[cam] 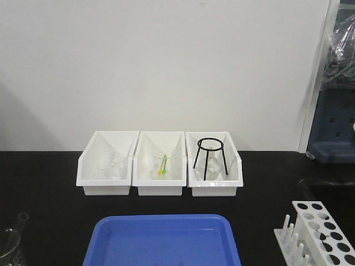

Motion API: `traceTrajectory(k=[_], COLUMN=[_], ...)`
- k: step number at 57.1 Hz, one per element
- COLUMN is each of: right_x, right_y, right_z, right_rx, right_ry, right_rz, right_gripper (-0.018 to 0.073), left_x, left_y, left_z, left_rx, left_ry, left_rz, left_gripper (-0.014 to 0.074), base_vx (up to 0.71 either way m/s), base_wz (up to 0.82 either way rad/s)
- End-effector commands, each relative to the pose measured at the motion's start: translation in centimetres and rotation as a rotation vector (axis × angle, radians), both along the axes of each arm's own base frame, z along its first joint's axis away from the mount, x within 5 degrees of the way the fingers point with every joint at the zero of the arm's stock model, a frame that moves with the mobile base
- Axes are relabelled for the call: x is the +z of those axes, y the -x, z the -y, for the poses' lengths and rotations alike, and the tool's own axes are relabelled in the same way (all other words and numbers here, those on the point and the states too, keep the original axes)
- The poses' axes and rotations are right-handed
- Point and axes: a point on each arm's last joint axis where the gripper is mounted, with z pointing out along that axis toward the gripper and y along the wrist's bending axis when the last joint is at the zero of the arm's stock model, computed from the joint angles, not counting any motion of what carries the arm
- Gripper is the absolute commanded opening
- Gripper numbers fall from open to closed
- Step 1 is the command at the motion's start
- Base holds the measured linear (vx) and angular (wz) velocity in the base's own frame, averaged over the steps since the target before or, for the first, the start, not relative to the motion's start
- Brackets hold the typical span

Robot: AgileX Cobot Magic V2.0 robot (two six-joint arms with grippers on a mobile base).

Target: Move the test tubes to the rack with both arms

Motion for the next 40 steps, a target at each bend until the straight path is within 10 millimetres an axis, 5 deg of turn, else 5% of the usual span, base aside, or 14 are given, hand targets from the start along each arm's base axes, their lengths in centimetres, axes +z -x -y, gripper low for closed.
traceTrajectory(k=[1, 40], right_x=[0.33, 0.33], right_y=[0.06, 0.06], right_z=[-0.02, -0.02], right_rx=[0.000, 0.000], right_ry=[0.013, 0.013], right_rz=[0.077, 0.077], right_gripper=[-0.0008, -0.0008], left_x=[1.70, 1.70], left_y=[0.25, 0.25], left_z=[-0.10, -0.10], left_rx=[0.010, 0.010], left_ry=[0.008, 0.008], left_rz=[0.119, 0.119], left_gripper=[-0.0004, -0.0004], base_vx=[0.12, 0.08], base_wz=[-0.04, -0.02])
